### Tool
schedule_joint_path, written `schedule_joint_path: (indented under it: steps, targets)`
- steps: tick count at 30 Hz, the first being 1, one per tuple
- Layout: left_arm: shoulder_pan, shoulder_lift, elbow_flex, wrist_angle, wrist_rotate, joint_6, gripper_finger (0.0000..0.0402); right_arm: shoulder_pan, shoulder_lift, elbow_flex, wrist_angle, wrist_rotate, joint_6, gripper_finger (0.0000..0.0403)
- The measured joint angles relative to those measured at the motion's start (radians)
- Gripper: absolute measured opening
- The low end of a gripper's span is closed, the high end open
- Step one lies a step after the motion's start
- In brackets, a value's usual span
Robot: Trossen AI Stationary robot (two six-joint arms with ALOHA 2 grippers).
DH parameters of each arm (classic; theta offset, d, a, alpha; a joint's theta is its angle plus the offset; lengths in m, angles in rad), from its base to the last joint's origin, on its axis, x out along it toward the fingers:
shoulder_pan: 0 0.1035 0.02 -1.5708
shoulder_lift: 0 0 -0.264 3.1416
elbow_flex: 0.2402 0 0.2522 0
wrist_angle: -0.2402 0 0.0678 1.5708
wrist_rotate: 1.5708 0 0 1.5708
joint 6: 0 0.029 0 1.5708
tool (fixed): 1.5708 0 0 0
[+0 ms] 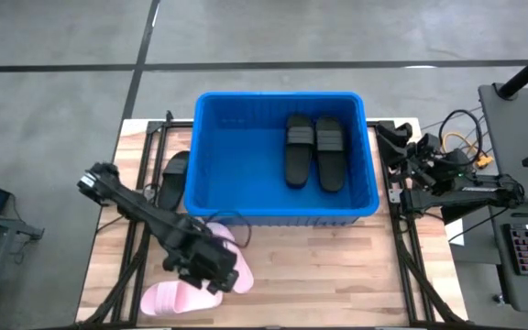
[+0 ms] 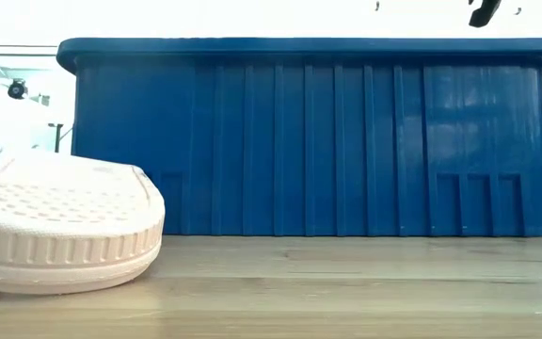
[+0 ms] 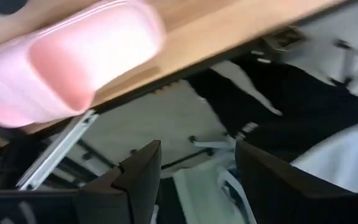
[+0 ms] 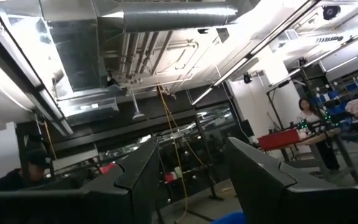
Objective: Pick and place slides into bin
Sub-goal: Put the pink slide into the blue bin
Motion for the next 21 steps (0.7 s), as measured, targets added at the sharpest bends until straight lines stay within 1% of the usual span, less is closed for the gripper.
schedule_joint_path:
  steps: [2,5,9,10,15,19,21]
  targets:
    - [-0.019,0.034,0.000,-0.029,0.024,-0.024,0.0191,0.000,0.000,0.000,-0.001,0.000,-0.014,0.0176]
    - [-0.050,0.075,0.004,-0.127,0.071,-0.064,0.0191,0.000,0.000,0.000,-0.001,0.000,-0.031,0.0176]
    - [-0.084,0.117,-0.001,-0.303,0.077,-0.116,0.0191,0.000,0.000,0.000,-0.001,0.000,-0.051,0.0176]
    - [-0.089,0.126,-0.001,-0.324,0.078,-0.134,0.0191,0.000,0.000,0.000,-0.001,0.000,-0.052,0.0176]
    - [-0.096,0.158,-0.002,-0.319,0.056,-0.206,0.0191,0.000,0.000,0.000,-0.002,0.000,-0.052,0.0176]
    - [-0.099,0.209,-0.002,-0.315,0.049,-0.202,0.0191,0.000,0.000,0.000,-0.005,0.000,-0.052,0.0176]
    - [-0.107,0.238,-0.004,-0.316,0.044,-0.156,0.0191,0.000,0.000,0.000,-0.004,0.000,-0.052,0.0176]
